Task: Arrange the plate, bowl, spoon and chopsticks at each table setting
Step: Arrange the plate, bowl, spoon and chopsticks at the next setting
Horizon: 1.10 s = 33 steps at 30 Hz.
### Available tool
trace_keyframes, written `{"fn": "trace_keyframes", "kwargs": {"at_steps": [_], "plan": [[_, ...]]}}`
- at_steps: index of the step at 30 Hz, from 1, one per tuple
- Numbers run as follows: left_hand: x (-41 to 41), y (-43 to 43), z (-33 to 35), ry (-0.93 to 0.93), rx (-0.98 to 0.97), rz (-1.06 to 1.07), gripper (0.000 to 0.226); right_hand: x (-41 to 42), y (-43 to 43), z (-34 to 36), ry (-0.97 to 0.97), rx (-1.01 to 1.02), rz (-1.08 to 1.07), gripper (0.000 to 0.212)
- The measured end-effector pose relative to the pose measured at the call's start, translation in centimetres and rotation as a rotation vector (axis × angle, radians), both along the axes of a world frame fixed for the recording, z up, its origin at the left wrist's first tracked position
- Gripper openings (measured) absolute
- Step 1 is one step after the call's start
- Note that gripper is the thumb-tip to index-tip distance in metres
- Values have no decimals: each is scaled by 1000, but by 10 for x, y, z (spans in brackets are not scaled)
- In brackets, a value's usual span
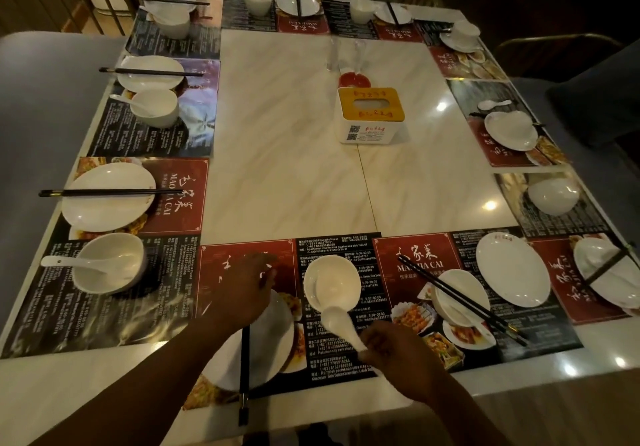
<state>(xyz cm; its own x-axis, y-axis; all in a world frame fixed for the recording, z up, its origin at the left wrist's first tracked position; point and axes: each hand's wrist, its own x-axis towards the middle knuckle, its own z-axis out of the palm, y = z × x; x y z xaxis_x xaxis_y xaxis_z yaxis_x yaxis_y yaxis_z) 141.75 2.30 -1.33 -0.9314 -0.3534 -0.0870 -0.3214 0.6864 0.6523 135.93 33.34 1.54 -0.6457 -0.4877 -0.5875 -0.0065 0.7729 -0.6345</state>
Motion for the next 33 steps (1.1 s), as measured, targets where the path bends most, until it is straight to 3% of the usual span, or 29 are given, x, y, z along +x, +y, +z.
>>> {"fn": "trace_keyframes", "kwargs": {"at_steps": [3, 6, 11, 16, 21, 25, 30, 33], "plan": [[-9, 15, 5, 8, 215, 54, 26, -7, -18, 23, -34, -140, -184, 14], [-18, 27, 12, 59, 249, 71, 19, -13, -40, 26, -72, -119, -329, 17], [-27, 36, 14, -58, 227, 76, 19, -16, -63, 11, -71, -56, -463, 20], [-25, 41, 10, -153, 263, 125, 13, -17, -65, -2, -7, -8, -439, 19], [-17, 55, 5, -202, 404, 156, 14, -24, -64, -10, 38, -8, -422, 32], [-8, 67, 5, -176, 494, 198, 27, -29, -59, -15, 10, -43, -401, 34], [0, 78, 5, -156, 553, 245, 38, -45, -45, -23, 51, -33, -413, 17], [1, 85, 7, -141, 588, 304, 42, -53, -46, -27, -33, -99, -410, 30]]}}
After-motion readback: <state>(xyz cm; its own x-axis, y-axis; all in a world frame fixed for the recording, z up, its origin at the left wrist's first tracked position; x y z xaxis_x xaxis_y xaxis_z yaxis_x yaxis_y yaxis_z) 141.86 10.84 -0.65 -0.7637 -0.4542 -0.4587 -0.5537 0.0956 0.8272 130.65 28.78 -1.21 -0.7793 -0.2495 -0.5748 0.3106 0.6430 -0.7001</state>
